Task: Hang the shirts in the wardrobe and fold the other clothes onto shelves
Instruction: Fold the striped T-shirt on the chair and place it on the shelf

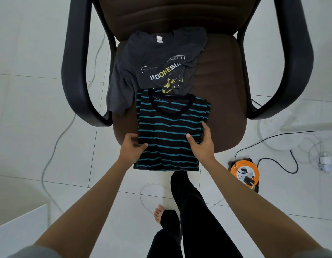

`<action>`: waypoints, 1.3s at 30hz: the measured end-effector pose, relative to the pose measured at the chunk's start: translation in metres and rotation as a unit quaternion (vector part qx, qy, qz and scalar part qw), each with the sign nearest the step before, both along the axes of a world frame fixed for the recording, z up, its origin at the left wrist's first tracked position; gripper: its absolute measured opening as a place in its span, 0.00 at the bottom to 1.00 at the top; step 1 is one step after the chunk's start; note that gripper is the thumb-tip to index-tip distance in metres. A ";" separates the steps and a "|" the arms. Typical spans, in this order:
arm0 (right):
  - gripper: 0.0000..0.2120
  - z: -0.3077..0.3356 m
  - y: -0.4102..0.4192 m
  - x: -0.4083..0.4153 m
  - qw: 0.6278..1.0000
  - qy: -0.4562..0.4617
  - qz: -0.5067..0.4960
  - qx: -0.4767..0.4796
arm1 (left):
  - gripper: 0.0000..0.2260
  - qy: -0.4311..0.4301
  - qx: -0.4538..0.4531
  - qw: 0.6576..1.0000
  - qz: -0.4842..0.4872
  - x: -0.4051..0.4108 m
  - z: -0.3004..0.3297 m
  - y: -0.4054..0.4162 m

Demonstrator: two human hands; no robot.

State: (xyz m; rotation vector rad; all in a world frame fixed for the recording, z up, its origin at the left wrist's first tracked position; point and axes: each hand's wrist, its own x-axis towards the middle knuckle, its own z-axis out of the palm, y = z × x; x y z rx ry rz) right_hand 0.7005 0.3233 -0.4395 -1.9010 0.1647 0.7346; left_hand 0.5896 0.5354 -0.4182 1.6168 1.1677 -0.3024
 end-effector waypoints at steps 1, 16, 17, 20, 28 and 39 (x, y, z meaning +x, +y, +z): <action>0.32 0.001 0.000 0.003 1.000 0.001 0.006 0.006 | 0.19 -0.007 -0.010 1.000 0.004 0.002 0.004 0.000; 0.36 0.021 0.012 0.057 0.988 0.107 -0.007 0.110 | 0.22 -0.082 -0.032 0.996 0.005 0.042 0.041 0.012; 0.35 0.023 0.014 0.062 0.986 0.121 -0.007 0.110 | 0.25 -0.078 -0.062 0.995 0.013 0.047 0.044 0.014; 0.33 0.031 0.015 0.072 0.979 0.168 -0.044 0.110 | 0.30 -0.072 -0.145 0.985 0.057 0.058 0.056 0.017; 0.32 0.070 0.013 0.075 0.982 0.136 -0.041 0.124 | 0.29 -0.087 -0.130 0.982 0.108 0.065 0.085 0.021; 0.35 0.168 0.051 0.003 0.975 -0.004 0.146 0.168 | 0.28 -0.224 -0.061 0.962 0.144 -0.061 0.169 0.035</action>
